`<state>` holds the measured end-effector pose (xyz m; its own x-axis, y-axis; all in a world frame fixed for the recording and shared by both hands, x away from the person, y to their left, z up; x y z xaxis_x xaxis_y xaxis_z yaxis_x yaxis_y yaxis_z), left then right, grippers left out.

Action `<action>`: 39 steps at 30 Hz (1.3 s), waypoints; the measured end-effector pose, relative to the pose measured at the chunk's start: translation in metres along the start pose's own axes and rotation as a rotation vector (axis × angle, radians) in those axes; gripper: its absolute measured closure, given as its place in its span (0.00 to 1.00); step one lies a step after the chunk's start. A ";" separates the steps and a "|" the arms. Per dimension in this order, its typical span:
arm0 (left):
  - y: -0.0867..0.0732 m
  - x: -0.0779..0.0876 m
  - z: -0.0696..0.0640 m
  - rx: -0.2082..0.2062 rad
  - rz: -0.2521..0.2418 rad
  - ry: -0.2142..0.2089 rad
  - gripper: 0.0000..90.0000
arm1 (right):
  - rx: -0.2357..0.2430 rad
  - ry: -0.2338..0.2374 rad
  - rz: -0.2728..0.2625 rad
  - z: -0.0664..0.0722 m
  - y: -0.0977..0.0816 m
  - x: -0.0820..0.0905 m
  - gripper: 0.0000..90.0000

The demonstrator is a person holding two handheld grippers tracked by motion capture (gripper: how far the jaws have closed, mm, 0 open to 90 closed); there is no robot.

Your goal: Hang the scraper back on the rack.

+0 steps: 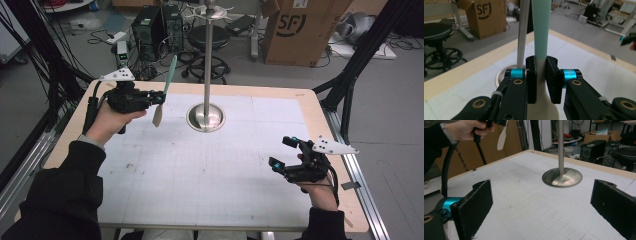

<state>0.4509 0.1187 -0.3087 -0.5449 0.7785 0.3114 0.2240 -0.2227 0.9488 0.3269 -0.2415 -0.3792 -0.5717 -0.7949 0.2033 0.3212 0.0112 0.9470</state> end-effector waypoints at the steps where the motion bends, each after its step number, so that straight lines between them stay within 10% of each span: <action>1: 0.004 -0.002 0.002 0.003 -0.012 0.015 0.89 | -0.003 0.001 0.000 0.000 0.000 0.000 0.03; 26: 0.080 -0.022 0.018 -0.043 -0.154 0.055 0.89 | -0.058 0.005 -0.033 -0.010 -0.004 0.013 0.03; 39: 0.079 -0.032 0.020 -0.061 -0.113 0.076 0.89 | -0.057 0.005 -0.039 -0.010 -0.004 0.015 0.03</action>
<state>0.5022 0.0880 -0.2448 -0.6239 0.7546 0.2033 0.1097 -0.1730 0.9788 0.3240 -0.2597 -0.3823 -0.5807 -0.7973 0.1647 0.3413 -0.0547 0.9384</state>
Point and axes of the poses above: each handheld gripper's, and its own axes: x roughly backward along the jaws, y roughly out of its top, z roughly to its left, the point moved 9 cm from there along -x, roughly forward along the jaws, and after that the axes turned 5 degrees about -x, right-handed, at the moved point
